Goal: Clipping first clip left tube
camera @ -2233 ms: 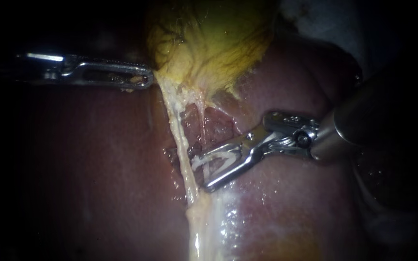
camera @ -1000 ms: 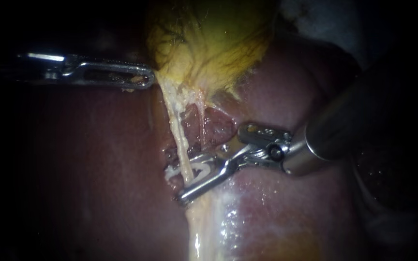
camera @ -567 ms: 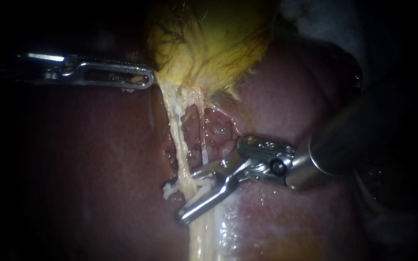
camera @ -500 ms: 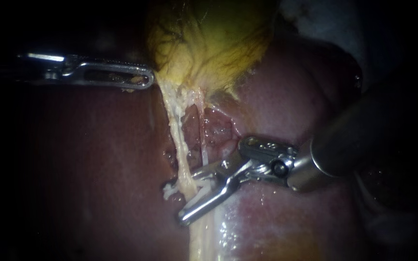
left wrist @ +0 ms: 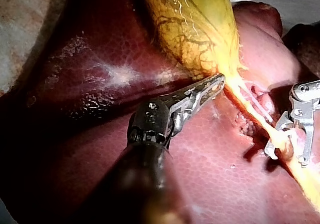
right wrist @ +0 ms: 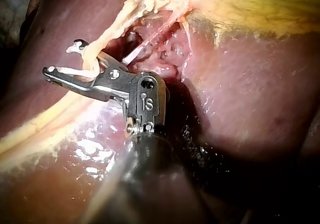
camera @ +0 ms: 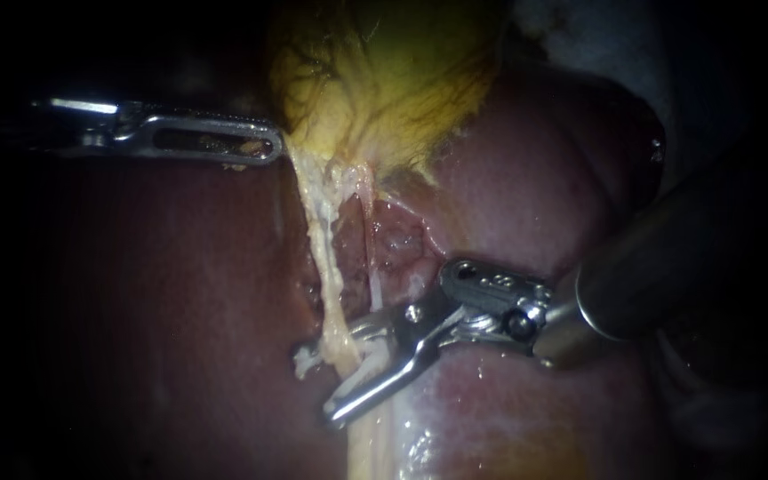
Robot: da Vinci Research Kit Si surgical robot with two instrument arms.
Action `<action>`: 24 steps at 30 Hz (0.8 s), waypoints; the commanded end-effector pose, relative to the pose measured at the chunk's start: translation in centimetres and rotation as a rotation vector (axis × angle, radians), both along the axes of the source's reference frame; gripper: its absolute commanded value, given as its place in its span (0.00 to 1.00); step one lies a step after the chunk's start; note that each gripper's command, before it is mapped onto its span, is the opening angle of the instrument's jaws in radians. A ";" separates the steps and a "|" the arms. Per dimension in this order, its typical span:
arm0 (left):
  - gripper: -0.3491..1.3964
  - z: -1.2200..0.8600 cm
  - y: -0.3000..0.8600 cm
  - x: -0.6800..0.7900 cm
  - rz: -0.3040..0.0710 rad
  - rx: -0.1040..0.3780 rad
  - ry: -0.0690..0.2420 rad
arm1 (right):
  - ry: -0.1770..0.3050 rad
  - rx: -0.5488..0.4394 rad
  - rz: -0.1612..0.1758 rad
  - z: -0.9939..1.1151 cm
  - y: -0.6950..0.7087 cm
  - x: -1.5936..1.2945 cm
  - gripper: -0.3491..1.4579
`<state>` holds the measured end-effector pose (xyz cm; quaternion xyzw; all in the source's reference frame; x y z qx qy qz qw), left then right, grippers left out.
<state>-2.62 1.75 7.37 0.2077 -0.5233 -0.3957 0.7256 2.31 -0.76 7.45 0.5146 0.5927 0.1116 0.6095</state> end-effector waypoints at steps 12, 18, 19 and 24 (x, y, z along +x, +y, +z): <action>0.00 0.00 0.00 0.00 0.000 0.000 0.000 | -0.040 -0.085 -0.010 -0.04 0.05 0.02 0.24; 0.00 0.00 0.00 0.00 0.000 0.000 0.000 | -0.031 -0.100 -0.008 -0.04 0.05 0.01 0.08; 0.00 0.00 0.00 0.00 0.000 0.000 0.000 | -0.032 -0.100 -0.005 -0.04 0.05 0.01 0.03; 0.00 0.00 0.00 0.00 0.000 0.000 0.000 | -0.047 -0.103 0.024 -0.03 0.08 0.02 0.00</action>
